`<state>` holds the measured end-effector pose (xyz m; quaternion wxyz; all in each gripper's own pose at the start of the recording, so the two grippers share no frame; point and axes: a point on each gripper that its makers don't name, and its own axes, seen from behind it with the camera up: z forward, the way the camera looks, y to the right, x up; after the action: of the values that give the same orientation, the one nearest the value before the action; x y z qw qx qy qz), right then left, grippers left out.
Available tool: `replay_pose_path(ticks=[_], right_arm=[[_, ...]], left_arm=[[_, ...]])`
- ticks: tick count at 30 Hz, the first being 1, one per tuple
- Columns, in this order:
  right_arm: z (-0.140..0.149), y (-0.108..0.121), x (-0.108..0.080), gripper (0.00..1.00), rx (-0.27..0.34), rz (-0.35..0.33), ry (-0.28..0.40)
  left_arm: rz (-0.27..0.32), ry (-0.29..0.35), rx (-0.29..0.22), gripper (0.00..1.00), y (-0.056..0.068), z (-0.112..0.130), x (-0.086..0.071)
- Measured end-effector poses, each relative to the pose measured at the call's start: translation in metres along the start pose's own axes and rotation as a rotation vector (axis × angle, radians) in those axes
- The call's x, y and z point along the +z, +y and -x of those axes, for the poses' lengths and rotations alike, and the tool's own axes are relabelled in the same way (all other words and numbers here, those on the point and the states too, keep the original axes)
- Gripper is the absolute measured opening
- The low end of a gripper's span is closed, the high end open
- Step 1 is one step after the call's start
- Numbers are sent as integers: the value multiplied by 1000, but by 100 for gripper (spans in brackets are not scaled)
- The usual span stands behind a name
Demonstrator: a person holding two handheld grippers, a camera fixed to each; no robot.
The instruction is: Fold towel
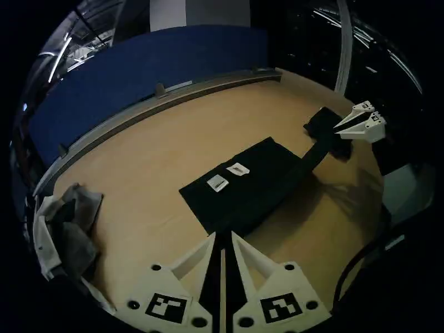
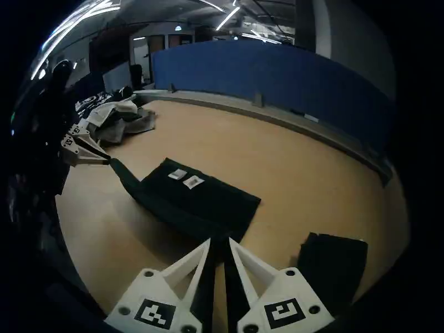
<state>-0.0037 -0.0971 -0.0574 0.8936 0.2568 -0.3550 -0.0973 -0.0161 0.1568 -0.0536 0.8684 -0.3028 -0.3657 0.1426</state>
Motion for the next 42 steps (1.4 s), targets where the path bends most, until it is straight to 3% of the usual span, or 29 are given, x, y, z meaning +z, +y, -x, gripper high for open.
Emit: replay_pose_path(ticks=[14,27,42], right_arm=[[-11,29,45,8,17,23,-10],[-2,48,95,8,75,31,-89],[5,61,126,9,100,55,-153]], left_arm=[[-16,-8,-11,5,-25,-15,41],[-13,-64,-4,5,-44,-7,87],[-28,-113,-15,6,-60,2,119]])
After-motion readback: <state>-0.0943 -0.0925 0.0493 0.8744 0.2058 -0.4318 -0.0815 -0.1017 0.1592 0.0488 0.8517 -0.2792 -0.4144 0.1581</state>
